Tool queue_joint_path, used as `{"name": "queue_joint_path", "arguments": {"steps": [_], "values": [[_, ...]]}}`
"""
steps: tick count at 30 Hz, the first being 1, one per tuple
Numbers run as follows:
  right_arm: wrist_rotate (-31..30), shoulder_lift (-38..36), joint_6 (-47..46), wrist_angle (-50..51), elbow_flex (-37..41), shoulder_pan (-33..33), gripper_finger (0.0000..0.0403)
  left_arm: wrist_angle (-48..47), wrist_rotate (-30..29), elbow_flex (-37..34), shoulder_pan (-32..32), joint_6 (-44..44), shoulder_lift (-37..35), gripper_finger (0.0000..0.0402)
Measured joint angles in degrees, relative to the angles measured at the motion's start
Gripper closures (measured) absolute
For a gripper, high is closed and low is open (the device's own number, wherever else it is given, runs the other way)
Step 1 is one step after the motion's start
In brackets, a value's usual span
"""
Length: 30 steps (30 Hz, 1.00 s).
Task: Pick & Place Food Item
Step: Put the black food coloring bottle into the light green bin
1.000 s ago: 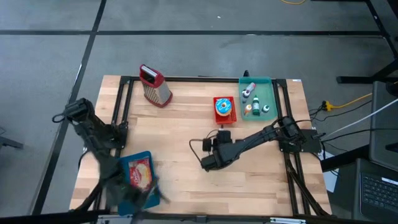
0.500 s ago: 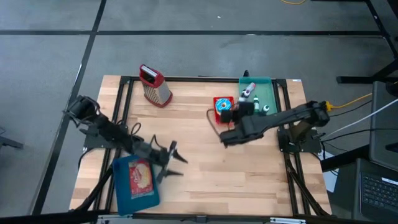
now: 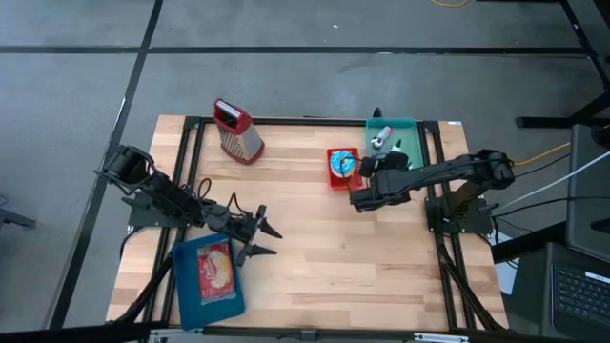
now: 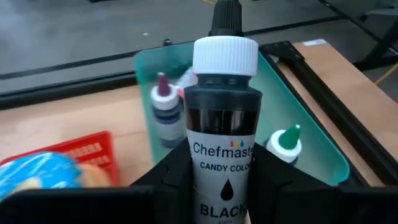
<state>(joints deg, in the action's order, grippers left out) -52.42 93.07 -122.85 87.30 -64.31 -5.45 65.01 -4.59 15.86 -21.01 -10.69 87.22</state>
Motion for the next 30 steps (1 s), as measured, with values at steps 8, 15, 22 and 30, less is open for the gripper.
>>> {"name": "queue_joint_path", "arguments": {"steps": [8, 15, 22, 30], "values": [[-1.1, -0.4, -0.7, -4.9, 7.2, 5.0, 0.0302, 3.8, -1.7, 0.0, -2.8, 2.9, 0.0, 0.0178], [-3.2, -0.4, 10.7, -13.4, 8.1, 12.6, 0.0301, 3.8, -1.5, 0.0, -2.4, 4.9, 0.0, 0.0178], [-3.1, -0.4, 19.9, -20.6, 8.1, 18.5, 0.0234, 2.6, 1.3, 0.0, -0.8, 5.6, 0.0, 0.0178], [-2.8, -0.4, 20.0, -20.7, 8.1, 20.8, 0.0171, 2.4, 4.6, 0.0, 1.9, 8.0, 0.0, 0.0178]]}}
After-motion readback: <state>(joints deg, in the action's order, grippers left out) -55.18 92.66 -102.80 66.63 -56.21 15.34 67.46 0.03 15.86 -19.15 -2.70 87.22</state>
